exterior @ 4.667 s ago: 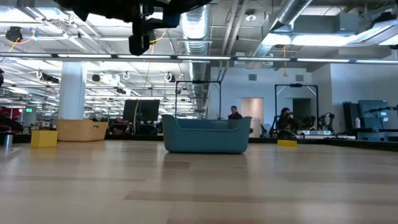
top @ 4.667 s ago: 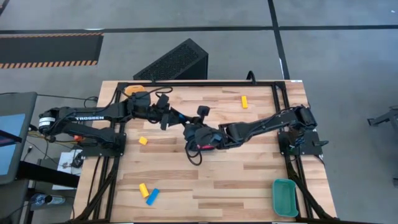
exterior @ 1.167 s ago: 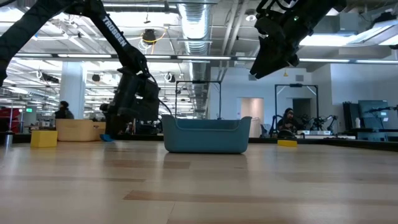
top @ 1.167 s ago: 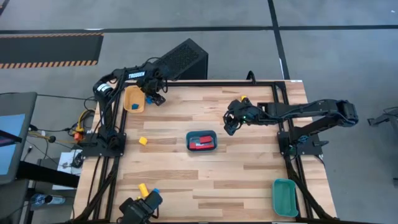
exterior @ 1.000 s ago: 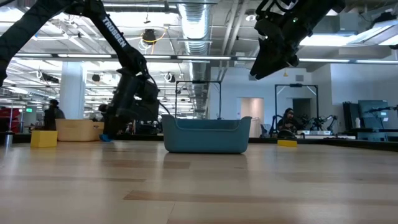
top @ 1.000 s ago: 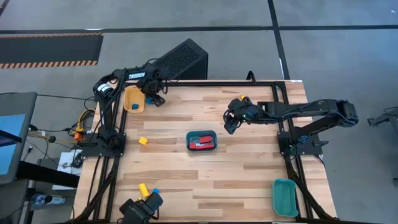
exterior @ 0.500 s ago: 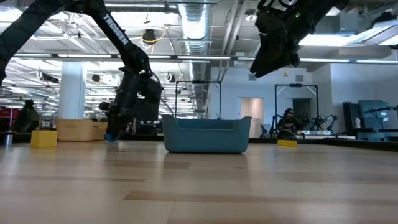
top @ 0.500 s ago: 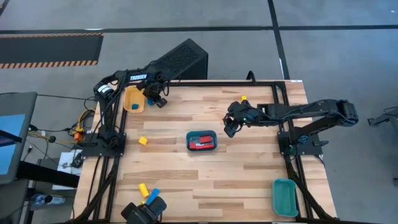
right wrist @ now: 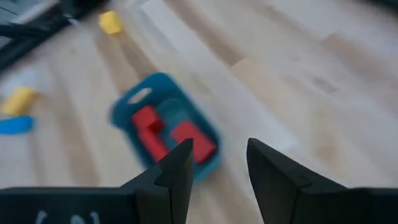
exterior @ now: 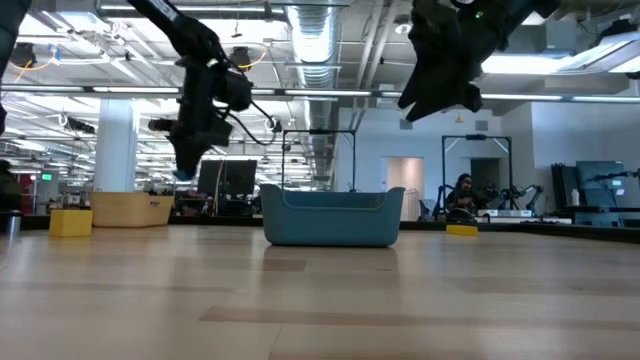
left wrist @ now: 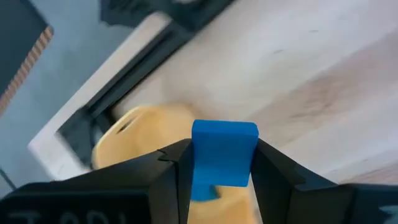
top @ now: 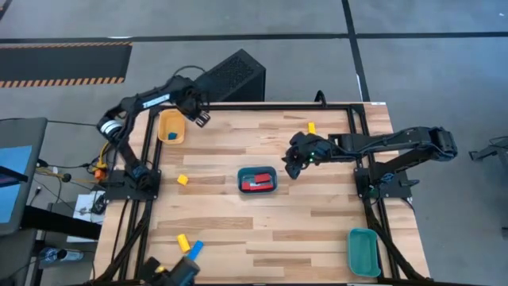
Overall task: Sort & place blocks by color
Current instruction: Put the top blue block into the yellow bin
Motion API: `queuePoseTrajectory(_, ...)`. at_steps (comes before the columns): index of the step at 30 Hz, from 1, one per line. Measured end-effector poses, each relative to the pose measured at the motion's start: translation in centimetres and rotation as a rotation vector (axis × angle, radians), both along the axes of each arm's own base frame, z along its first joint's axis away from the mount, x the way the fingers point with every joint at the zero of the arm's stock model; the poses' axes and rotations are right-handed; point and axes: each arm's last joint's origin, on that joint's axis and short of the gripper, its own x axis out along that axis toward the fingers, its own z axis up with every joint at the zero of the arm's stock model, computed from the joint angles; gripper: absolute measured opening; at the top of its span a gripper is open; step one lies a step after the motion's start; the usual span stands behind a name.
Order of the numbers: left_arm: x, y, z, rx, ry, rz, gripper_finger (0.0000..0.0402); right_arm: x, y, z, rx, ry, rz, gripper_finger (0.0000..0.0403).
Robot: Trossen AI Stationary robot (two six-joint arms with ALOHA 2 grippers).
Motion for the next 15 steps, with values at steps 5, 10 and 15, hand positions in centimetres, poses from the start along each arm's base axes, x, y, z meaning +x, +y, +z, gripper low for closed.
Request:
queuePoseTrajectory(5,-2.4,-0.1,0.5,0.008,-0.005,0.087,0.0122,0.4,0.5,0.4,0.154,-0.081,-0.006,0.0165)
queuePoseTrajectory(10,-4.4,-1.6,-1.9,-0.020,0.010,0.117,0.0154,0.7,1.6,0.7,0.229,-0.133,-0.018,0.0161)
queuePoseTrajectory(15,-5.7,-3.6,-3.9,0.007,-0.015,0.146,0.0171,0.7,2.6,0.8,0.247,-0.173,-0.099,0.0163)
